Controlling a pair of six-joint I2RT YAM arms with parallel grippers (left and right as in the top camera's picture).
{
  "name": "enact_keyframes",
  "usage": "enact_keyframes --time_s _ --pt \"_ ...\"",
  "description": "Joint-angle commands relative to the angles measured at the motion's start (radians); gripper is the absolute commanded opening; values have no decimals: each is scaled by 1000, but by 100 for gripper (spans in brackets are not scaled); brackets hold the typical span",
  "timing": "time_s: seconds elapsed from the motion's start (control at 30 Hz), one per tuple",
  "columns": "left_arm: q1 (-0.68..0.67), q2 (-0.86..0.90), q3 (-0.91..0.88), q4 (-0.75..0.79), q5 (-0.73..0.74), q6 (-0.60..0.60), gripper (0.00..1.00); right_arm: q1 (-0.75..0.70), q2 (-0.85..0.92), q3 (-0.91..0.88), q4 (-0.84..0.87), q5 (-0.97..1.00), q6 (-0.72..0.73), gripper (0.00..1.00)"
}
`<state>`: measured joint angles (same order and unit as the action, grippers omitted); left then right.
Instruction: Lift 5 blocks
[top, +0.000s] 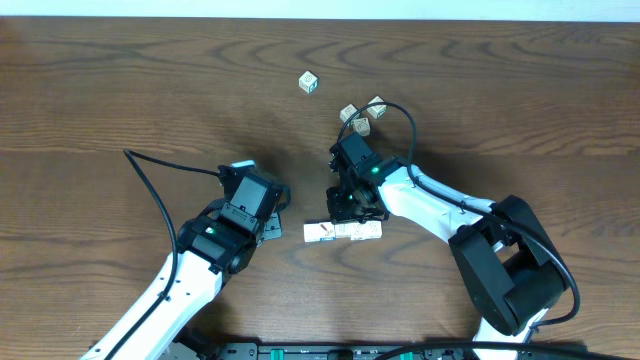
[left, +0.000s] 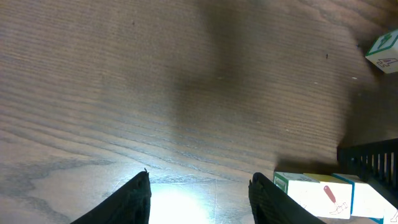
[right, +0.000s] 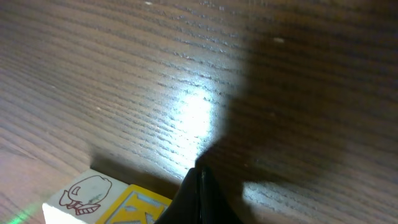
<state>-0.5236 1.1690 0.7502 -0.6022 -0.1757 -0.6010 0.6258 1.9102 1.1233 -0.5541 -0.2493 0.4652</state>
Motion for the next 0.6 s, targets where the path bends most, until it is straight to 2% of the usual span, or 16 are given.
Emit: enact_keyframes --time_s 0.0,0.57 --pt "5 -6 -6 -4 -19 14 52 18 1 -1 -11 13 14 1" --pt "5 -6 -6 -4 -19 14 52 18 1 -1 -33 12 36 1"
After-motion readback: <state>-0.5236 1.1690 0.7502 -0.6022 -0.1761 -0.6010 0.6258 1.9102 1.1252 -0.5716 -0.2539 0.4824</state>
